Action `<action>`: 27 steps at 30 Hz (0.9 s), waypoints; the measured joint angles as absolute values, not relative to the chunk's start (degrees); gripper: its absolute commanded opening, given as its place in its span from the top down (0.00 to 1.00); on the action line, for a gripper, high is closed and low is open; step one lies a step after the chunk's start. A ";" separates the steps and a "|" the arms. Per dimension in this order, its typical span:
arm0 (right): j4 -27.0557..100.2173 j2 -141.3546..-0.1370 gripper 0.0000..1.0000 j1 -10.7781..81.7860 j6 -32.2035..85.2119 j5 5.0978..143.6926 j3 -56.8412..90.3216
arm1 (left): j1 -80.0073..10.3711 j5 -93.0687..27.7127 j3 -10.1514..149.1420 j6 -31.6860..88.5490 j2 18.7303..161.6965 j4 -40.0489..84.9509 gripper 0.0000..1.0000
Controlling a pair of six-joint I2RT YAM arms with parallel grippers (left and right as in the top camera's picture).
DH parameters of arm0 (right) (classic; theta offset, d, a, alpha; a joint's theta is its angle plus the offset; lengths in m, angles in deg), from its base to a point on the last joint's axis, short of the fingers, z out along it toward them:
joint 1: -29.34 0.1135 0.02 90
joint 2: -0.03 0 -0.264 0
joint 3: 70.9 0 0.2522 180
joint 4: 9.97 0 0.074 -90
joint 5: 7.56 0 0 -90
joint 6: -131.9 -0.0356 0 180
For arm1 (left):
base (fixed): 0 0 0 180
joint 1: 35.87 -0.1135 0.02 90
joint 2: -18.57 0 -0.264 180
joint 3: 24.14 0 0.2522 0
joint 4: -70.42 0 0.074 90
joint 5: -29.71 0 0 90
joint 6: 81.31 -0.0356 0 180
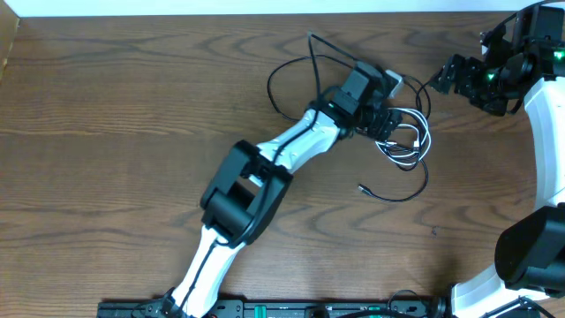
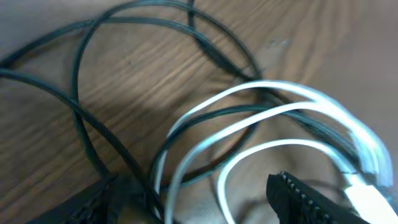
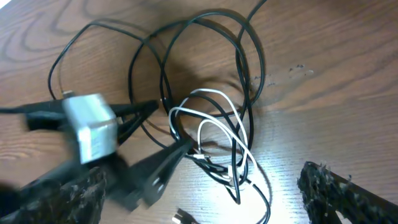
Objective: Untangle cables
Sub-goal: 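Move the left gripper over the coil and lower it to grasp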
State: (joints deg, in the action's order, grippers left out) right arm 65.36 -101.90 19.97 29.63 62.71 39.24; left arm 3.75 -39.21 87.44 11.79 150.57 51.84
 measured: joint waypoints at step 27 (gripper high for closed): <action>66.16 -101.90 0.01 22.47 32.43 62.10 39.24 | 3.84 -45.90 89.78 10.59 153.96 42.92 0.76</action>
